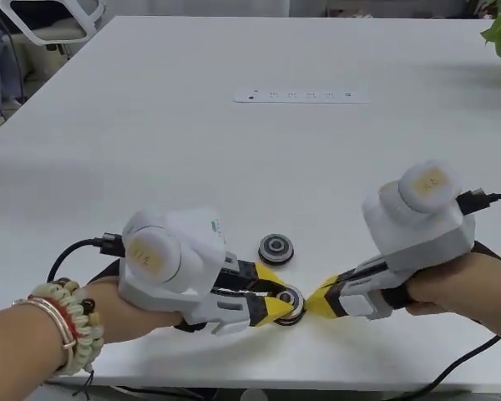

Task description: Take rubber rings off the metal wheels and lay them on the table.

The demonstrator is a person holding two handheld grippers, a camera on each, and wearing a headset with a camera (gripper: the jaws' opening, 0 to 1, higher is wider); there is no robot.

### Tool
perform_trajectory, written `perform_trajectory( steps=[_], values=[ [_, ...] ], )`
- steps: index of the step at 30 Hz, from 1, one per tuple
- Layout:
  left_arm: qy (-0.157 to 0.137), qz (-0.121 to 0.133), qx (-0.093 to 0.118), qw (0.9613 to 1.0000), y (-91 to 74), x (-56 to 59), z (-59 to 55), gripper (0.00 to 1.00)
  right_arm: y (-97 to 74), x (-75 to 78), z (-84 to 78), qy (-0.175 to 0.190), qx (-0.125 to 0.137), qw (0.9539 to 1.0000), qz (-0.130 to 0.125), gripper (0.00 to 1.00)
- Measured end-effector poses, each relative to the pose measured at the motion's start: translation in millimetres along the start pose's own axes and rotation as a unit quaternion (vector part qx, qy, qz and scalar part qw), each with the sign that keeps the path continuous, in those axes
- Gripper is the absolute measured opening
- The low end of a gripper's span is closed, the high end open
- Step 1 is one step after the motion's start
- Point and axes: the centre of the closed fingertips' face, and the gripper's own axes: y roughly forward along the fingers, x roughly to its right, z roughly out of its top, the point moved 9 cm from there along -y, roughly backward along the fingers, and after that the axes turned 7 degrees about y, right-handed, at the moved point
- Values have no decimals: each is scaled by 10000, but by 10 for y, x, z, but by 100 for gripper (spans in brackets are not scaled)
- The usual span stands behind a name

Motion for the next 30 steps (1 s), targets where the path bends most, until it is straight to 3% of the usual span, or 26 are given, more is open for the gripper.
perform_trajectory(
  steps=[4,10,15,21,30],
  values=[
    [-13,-1,3,10000,0,1,2,8,-28,-40,-4,174,46,9998,81,0],
    [-12,3,7,10000,1,2,4,8,-33,-64,12,32,193,9997,131,0],
    [-14,8,12,10000,1,5,5,8,-33,-54,19,-17,167,9997,149,0],
    [-14,12,10,10000,3,3,7,8,-56,-57,30,391,220,9986,295,0],
    [-1,-1,9,10000,4,-1,6,8,-53,-119,50,439,232,9979,426,0]
  ],
)
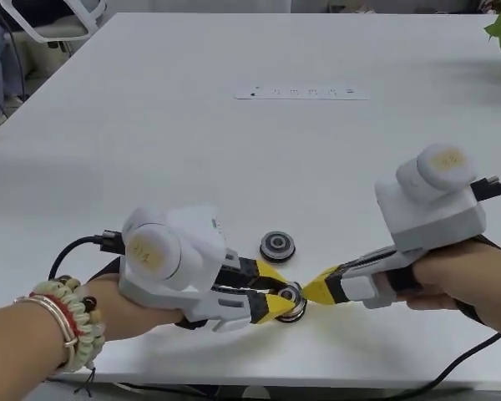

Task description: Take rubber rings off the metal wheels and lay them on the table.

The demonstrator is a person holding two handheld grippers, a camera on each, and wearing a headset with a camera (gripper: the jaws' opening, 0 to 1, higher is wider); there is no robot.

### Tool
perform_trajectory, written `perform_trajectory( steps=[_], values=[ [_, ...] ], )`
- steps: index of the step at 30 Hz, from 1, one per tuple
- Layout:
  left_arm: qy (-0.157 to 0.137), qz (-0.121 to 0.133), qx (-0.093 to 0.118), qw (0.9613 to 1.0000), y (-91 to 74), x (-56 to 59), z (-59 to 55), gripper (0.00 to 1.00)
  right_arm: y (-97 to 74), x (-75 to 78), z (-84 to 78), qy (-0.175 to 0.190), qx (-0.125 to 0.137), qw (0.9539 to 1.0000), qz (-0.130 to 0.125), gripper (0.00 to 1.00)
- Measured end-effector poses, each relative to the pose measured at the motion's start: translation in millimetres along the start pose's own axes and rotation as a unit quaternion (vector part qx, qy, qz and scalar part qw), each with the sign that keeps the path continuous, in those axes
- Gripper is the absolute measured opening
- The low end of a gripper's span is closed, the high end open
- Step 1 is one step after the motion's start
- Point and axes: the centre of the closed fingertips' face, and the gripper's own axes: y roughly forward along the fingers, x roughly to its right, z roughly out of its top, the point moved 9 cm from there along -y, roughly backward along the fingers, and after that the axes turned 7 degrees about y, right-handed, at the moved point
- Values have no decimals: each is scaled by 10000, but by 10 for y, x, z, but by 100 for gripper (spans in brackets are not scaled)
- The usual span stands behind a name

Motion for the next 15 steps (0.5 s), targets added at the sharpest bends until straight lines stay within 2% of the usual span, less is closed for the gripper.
perform_trajectory(
  steps=[6,7,8,9,10,11,12,15],
  values=[
    [-10,0,6,10000,1,-2,-1,8,7,-46,15,-38,41,9999,123,0],
    [-14,-4,12,10000,4,-1,0,8,19,-105,53,82,316,9987,390,0],
    [-10,3,11,10000,5,-1,0,8,-2,-158,59,170,270,9972,677,0],
    [-13,7,10,10000,7,-2,1,8,-11,-179,121,247,488,9959,721,0],
    [-19,15,11,10000,8,-3,0,8,-7,-156,92,78,240,9989,400,0],
    [-22,13,13,10000,8,-2,-1,8,18,-138,96,-216,335,9989,240,0],
    [-17,13,12,10000,8,-2,-1,8,21,-154,83,-77,282,9990,348,0],
    [-21,15,14,10000,9,-1,-3,8,11,-79,71,142,253,9994,172,0]
  ],
)
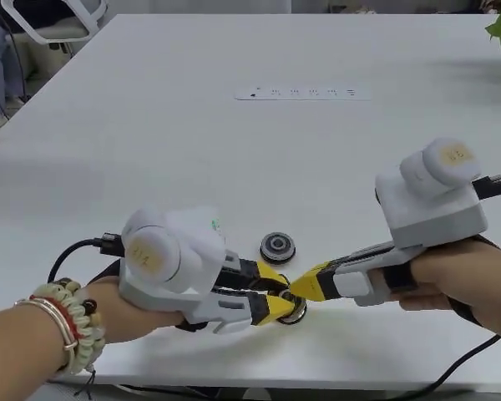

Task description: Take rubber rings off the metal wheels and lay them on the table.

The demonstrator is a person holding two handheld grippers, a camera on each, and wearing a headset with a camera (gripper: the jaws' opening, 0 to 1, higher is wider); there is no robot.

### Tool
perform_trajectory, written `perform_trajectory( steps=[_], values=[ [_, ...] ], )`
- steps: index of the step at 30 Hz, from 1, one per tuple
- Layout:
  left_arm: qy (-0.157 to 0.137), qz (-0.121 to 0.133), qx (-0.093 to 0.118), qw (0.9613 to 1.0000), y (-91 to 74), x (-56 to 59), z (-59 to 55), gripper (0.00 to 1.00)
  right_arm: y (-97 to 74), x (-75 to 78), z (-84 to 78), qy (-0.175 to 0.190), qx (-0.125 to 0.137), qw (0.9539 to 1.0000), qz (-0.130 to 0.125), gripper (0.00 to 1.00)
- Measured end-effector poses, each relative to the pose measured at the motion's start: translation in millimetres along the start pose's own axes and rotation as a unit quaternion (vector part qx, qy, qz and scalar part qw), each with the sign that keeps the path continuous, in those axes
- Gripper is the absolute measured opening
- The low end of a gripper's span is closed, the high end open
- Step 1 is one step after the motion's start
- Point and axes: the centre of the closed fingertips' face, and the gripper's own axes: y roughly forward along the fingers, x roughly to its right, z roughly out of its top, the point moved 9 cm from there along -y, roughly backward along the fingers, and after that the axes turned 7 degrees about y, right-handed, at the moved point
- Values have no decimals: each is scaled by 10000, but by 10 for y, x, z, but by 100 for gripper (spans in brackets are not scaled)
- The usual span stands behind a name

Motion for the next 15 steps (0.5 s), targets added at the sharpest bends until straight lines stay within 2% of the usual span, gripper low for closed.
perform_trajectory(
  steps=[2,8,13,15],
  values=[
    [1,0,-2,10000,0,0,0,8,-8,37,-15,23,-53,9999,-126,0],
    [30,2,-49,10000,3,0,8,8,7,70,-36,1,-178,9996,-240,0],
    [67,81,-114,9999,4,-13,21,8,-15,110,-22,-1,-115,9995,-299,0],
    [-5,92,-117,9999,0,-26,14,8,-16,113,-22,15,-100,9995,-295,0]
  ],
)
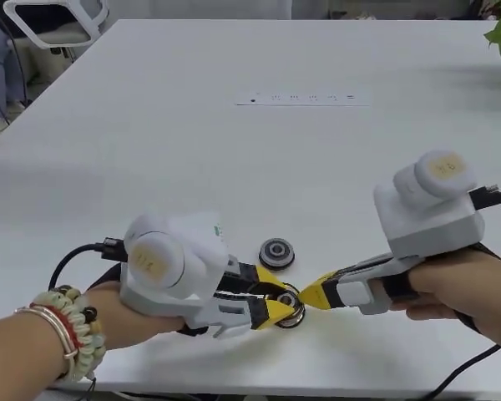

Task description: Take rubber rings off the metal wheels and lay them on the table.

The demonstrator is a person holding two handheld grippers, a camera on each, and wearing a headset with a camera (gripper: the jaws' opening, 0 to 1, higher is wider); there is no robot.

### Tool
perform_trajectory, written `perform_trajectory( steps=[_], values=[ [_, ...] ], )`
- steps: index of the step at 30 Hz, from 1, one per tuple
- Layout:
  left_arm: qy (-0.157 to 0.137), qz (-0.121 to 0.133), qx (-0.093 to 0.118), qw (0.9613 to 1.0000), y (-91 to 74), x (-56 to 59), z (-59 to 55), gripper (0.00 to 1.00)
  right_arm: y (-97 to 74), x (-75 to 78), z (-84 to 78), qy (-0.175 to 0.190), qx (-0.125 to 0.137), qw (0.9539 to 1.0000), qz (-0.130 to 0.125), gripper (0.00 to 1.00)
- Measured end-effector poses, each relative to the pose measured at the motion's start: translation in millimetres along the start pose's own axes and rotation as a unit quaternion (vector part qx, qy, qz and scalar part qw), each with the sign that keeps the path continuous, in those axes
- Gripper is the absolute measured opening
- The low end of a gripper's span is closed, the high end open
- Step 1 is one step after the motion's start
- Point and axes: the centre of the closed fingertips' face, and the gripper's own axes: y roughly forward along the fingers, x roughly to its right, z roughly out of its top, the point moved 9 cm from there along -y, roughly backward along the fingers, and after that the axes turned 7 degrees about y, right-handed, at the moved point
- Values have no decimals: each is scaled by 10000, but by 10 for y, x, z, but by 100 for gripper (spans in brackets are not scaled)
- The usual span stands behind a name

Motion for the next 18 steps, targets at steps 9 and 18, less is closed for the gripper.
perform_trajectory(
  steps=[9,18],
  values=[
    [77,0,-80,9999,-9,-3,16,8,0,1,-10,-94,-23,9999,-61,0],
    [87,49,-144,9998,-27,-15,6,9,0,-8,-5,-127,21,9999,-72,0]
  ],
)
